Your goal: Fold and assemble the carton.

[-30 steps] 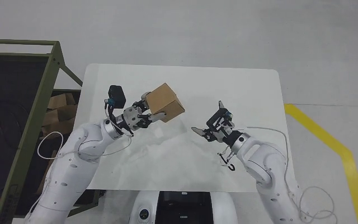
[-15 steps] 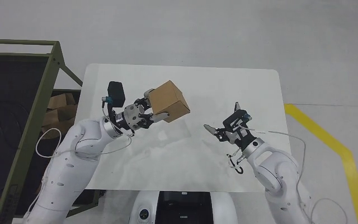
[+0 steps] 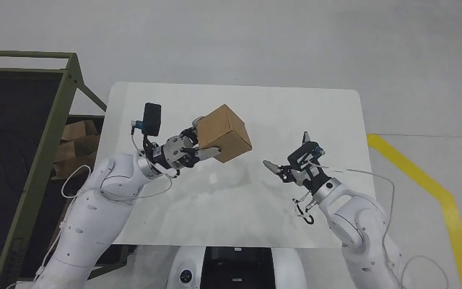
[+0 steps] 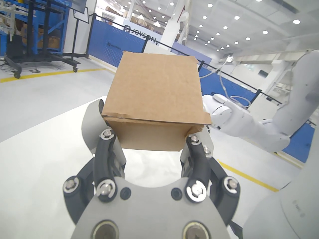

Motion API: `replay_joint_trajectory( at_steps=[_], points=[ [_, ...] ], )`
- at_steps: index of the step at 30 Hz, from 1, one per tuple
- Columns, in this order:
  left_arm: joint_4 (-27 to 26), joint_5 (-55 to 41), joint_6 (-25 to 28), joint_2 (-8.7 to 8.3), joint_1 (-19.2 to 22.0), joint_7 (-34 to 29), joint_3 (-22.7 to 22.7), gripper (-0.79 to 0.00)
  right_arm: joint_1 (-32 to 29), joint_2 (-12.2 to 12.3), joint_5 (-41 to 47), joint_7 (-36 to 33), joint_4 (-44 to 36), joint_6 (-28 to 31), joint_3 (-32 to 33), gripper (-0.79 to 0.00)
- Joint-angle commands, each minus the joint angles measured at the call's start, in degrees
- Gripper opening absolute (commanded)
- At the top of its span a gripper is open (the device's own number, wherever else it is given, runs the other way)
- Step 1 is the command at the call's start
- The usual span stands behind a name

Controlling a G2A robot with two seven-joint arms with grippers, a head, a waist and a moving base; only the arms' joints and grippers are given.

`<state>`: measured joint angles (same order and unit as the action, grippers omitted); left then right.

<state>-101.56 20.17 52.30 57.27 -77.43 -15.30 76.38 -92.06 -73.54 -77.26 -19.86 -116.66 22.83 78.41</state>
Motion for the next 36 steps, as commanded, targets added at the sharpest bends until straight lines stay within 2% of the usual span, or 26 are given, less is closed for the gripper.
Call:
replay_joint_trajectory(
  at_steps=[1, 13, 29, 36],
  points=[
    [0.4, -4.5, 0.9, -0.06, 1.7, -2.2, -1.2, -0.785, 0.0, 0.0, 0.0, 0.0, 0.0, 0.0, 0.0, 0.0],
    [1.1, -24.6, 3.8, -0.78, 9.2, -15.2, -7.1, -0.785, 0.0, 0.0, 0.0, 0.0, 0.0, 0.0, 0.0, 0.0],
    [-0.4, -54.6, 1.9, -1.66, 17.5, -34.7, -13.4, -0.785, 0.0, 0.0, 0.0, 0.0, 0.0, 0.0, 0.0, 0.0],
    [-3.7, -61.2, 1.2, -2.25, 19.5, -35.5, -14.9, -0.785, 0.0, 0.0, 0.0, 0.0, 0.0, 0.0, 0.0, 0.0]
  ],
)
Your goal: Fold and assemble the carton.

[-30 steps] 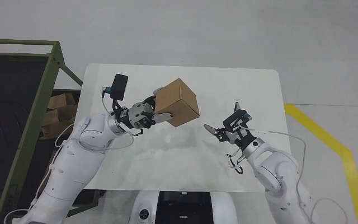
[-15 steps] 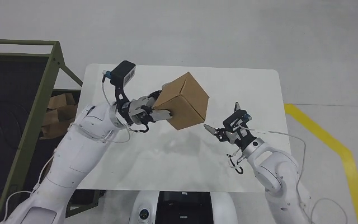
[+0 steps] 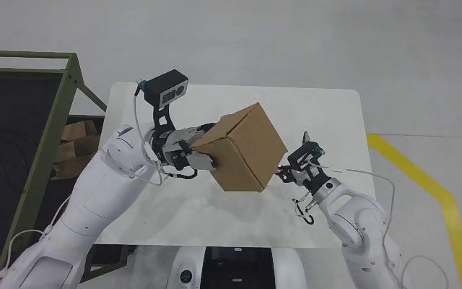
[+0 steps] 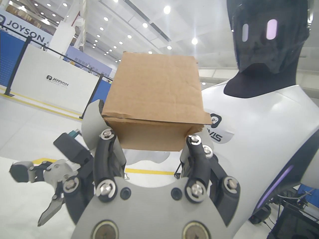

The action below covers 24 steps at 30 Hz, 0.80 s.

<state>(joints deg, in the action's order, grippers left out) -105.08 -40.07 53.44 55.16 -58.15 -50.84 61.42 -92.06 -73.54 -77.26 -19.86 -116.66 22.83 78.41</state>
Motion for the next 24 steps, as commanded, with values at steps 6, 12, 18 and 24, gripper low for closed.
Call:
replay_joint_trajectory(
  at_steps=[6, 12, 18, 24],
  points=[
    [-1.7, -3.4, -0.3, -0.79, 1.9, -0.3, 0.4, -0.785, 0.0, 0.0, 0.0, 0.0, 0.0, 0.0, 0.0, 0.0],
    [-4.0, -6.5, -0.7, -1.46, 3.6, -0.7, 0.1, -0.785, 0.0, 0.0, 0.0, 0.0, 0.0, 0.0, 0.0, 0.0],
    [-5.6, -8.5, -1.0, -2.26, 4.1, -1.0, 0.0, -0.785, 0.0, 0.0, 0.0, 0.0, 0.0, 0.0, 0.0, 0.0],
    [-5.3, -6.4, 0.5, -3.12, 3.5, 0.5, 1.3, -0.785, 0.0, 0.0, 0.0, 0.0, 0.0, 0.0, 0.0, 0.0]
  ],
)
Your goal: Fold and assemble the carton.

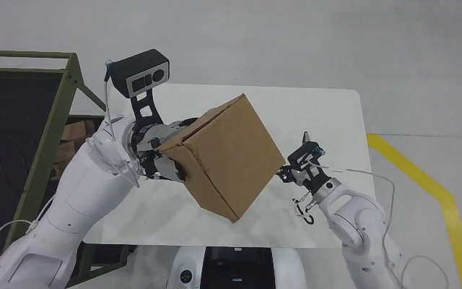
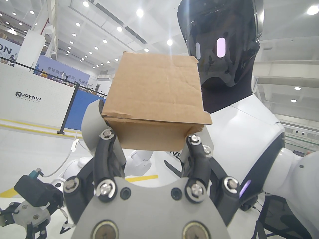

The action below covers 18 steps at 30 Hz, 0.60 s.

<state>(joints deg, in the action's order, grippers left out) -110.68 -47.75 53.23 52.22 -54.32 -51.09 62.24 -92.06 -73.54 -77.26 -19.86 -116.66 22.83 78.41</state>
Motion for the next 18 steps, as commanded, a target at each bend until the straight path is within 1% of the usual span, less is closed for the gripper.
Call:
replay_joint_trajectory(
  at_steps=[1, 5, 6, 9, 11, 15, 18],
  points=[
    [0.5, 2.8, 1.3, -0.36, -0.7, 1.4, 1.0, -0.785, 0.0, 0.0, 0.0, 0.0, 0.0, 0.0, 0.0, 0.0],
    [-0.1, 10.0, 4.8, -1.04, -2.9, 4.8, 3.3, -0.785, 0.0, 0.0, 0.0, 0.0, 0.0, 0.0, 0.0, 0.0],
    [-0.6, 11.5, 4.8, -1.17, -3.5, 4.8, 4.3, -0.785, 0.0, 0.0, 0.0, 0.0, 0.0, 0.0, 0.0, 0.0],
    [-1.7, 17.4, 4.8, -1.25, -5.5, 4.9, 8.6, -0.785, 0.0, 0.0, 0.0, 0.0, 0.0, 0.0, 0.0, 0.0],
    [-2.9, 23.1, 4.8, -1.05, -7.4, 6.9, 11.8, -0.785, 0.0, 0.0, 0.0, 0.0, 0.0, 0.0, 0.0, 0.0],
    [-6.0, 36.2, 4.7, -0.23, -11.8, 14.7, 16.8, -0.785, 0.0, 0.0, 0.0, 0.0, 0.0, 0.0, 0.0, 0.0],
    [-8.7, 46.4, 2.4, 0.55, -14.2, 21.0, 19.9, -0.785, 0.0, 0.0, 0.0, 0.0, 0.0, 0.0, 0.0, 0.0]
  ],
)
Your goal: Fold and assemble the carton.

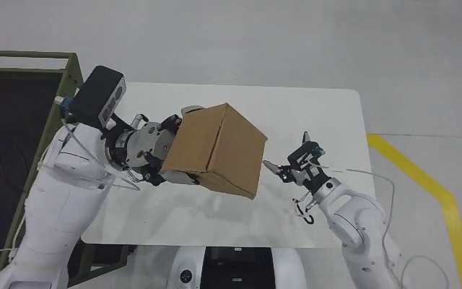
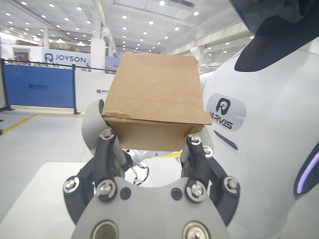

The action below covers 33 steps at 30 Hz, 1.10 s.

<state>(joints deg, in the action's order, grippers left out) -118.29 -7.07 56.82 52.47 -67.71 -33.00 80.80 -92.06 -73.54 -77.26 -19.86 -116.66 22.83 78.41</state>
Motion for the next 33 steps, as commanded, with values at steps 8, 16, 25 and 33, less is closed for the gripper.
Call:
replay_joint_trajectory(
  at_steps=[8, 16, 25, 33],
  points=[
    [-10.4, 37.5, -9.9, 2.63, -5.7, 19.4, 4.2, -0.785, 0.0, 0.0, 0.0, 0.0, 0.0, 0.0, 0.0, 0.0],
    [-16.1, 65.1, -17.8, 4.07, -9.0, 33.0, 2.2, -0.785, 0.0, 0.0, 0.0, 0.0, 0.0, 0.0, 0.0, 0.0],
    [-16.4, 86.2, -23.8, 4.78, -11.3, 48.5, -1.2, -0.785, 0.0, 0.0, 0.0, 0.0, 0.0, 0.0, 0.0, 0.0],
    [-15.2, 84.7, -23.2, 4.96, -12.6, 51.2, -1.7, -0.785, 0.0, 0.0, 0.0, 0.0, 0.0, 0.0, 0.0, 0.0]
  ],
)
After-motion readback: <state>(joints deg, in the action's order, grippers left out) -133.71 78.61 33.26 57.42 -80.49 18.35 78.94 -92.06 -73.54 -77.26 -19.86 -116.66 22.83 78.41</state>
